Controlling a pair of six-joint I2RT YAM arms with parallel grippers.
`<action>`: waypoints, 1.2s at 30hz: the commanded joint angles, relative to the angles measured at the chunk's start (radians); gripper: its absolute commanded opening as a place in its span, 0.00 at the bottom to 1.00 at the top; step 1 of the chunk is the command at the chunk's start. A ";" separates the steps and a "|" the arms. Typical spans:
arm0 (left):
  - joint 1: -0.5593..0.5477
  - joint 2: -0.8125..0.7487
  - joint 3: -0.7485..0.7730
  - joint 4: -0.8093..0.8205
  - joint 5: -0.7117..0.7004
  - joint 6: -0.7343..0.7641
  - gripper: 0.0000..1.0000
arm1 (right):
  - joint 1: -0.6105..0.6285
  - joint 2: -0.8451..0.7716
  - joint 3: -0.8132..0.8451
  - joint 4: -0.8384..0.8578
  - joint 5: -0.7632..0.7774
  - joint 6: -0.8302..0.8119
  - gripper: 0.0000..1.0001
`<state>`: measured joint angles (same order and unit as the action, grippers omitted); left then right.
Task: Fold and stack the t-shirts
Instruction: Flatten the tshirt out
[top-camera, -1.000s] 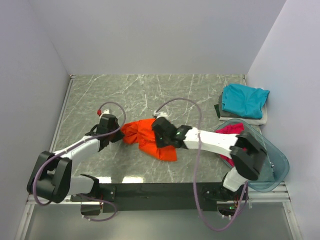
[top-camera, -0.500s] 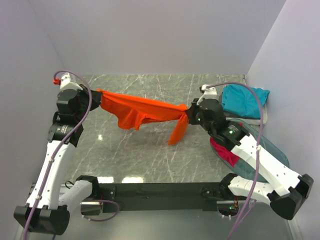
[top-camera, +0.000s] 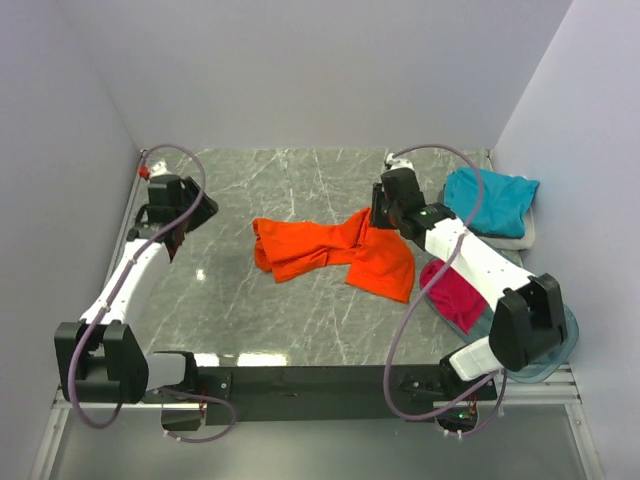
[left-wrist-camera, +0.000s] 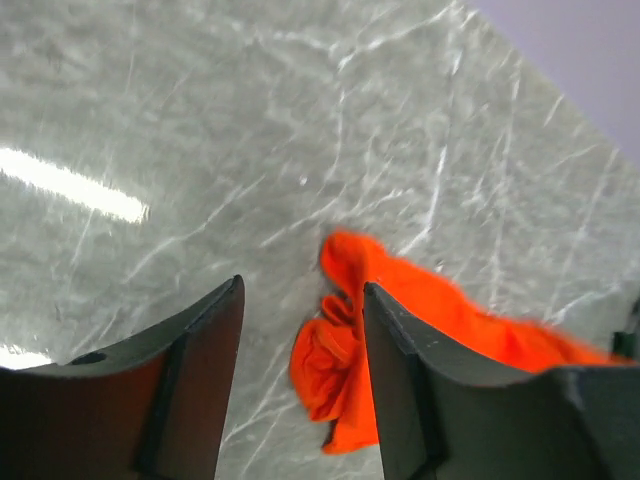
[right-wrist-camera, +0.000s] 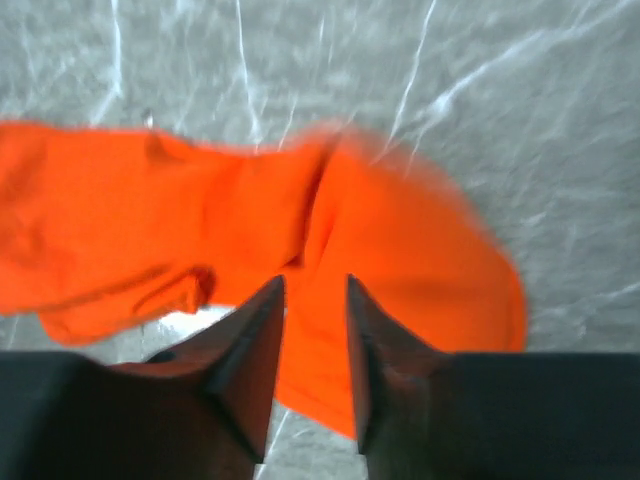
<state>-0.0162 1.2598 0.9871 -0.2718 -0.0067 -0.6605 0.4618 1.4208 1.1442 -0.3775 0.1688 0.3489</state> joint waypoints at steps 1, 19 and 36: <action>-0.085 -0.100 -0.080 0.077 -0.091 -0.007 0.57 | 0.000 -0.028 0.032 0.051 -0.061 -0.004 0.41; -0.521 -0.022 -0.338 0.155 -0.115 -0.183 0.54 | 0.001 -0.253 -0.268 0.083 -0.160 0.075 0.52; -0.521 0.233 -0.303 0.316 -0.084 -0.169 0.53 | 0.014 -0.362 -0.400 0.058 -0.167 0.101 0.52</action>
<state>-0.5335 1.4784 0.6537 -0.0223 -0.1093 -0.8291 0.4629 1.0737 0.7666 -0.3275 0.0059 0.4374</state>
